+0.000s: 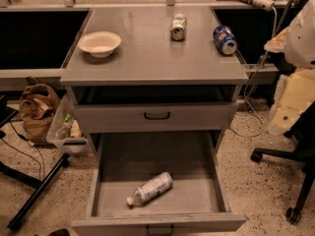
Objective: Pick blue plastic bottle from middle drawer and place on counter
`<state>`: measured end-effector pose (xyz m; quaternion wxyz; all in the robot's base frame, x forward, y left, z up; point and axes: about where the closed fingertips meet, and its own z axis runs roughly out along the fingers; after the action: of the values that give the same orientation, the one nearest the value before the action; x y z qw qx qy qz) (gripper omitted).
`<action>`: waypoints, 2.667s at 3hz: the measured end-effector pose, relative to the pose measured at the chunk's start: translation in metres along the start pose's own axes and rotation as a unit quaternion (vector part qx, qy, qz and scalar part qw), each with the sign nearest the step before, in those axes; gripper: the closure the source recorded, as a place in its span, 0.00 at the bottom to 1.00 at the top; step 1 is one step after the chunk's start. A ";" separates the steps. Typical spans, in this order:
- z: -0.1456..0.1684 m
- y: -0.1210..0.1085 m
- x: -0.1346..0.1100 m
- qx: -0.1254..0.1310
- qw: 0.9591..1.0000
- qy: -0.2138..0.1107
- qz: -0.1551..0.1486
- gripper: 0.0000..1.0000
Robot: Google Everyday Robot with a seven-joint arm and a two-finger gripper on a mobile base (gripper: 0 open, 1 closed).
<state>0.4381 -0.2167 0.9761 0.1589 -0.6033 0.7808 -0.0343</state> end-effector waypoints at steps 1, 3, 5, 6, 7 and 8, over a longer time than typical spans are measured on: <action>0.004 0.001 -0.002 0.001 1.000 -0.002 -0.002 0.00; 0.113 0.012 -0.008 -0.017 0.999 -0.013 0.037 0.00; 0.173 0.009 -0.016 0.001 0.997 -0.031 0.065 0.00; 0.173 0.009 -0.016 0.001 0.997 -0.031 0.065 0.00; 0.201 0.012 -0.025 -0.017 0.997 -0.049 0.050 0.00; 0.258 0.017 -0.051 -0.044 0.996 -0.071 0.013 0.00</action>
Offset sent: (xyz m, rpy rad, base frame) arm 0.0298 0.0339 -0.1431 0.0550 0.0905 -0.0285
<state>0.5081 -0.1282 0.7376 0.1880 -0.6004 0.7760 0.0448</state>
